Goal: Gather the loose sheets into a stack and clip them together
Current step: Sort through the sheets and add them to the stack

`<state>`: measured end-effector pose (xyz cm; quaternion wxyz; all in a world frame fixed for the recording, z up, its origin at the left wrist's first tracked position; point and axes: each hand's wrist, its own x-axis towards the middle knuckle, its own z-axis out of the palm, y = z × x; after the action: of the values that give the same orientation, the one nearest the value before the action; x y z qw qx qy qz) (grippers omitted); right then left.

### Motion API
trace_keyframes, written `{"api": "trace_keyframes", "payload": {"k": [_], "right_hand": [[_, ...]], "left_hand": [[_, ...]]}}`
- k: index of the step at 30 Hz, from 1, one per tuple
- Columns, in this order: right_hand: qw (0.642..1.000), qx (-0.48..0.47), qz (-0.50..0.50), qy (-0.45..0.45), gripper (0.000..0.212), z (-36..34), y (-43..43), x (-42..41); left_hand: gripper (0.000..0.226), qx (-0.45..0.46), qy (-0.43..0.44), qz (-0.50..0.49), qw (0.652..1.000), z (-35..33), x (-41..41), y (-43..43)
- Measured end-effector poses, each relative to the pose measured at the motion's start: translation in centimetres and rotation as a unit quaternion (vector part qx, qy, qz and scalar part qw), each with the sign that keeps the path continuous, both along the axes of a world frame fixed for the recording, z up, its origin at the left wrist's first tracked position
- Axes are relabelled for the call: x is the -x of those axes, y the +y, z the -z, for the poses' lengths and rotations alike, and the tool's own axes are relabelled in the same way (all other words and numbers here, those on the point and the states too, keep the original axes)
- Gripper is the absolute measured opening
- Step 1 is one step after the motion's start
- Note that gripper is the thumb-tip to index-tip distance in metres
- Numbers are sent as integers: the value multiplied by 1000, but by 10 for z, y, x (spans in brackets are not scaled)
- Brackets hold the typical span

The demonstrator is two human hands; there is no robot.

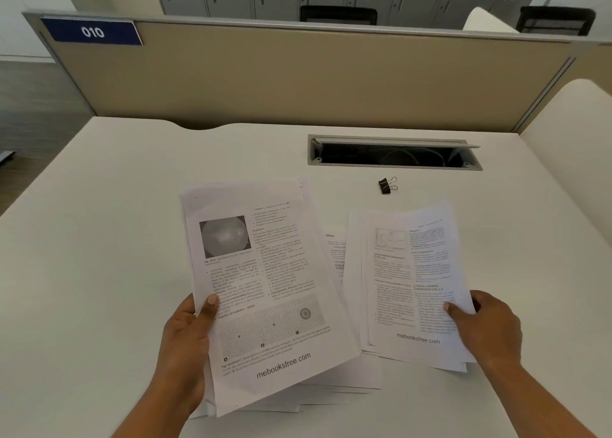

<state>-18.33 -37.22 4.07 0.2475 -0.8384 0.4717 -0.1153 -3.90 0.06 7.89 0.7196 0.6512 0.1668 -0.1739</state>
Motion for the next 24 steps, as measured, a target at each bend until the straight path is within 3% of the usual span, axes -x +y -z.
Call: {"api": "trace_keyframes", "payload": {"k": [4,9,14,21,24], "right_hand": [[1000,5,7,-17,13,2,-6,3],[993,-67,15,-93,22,5,-13,5],[966,-160,45,-196,16,-7,-13,5],[926,-252,81,-271,20,-12,-14,6],[903,-292,75,-305,12,-23,-9,4]], "left_hand": [[18,-10,-3,7,1000,-1,1,-2],[17,-24,-11,14,1000,-3,0,-1],[19,-20,-2,0,1000,-1,-2,4],[23,-23,3,-2,1000,0,-4,6],[22,-26,1,0,1000,-2,-4,5]]}}
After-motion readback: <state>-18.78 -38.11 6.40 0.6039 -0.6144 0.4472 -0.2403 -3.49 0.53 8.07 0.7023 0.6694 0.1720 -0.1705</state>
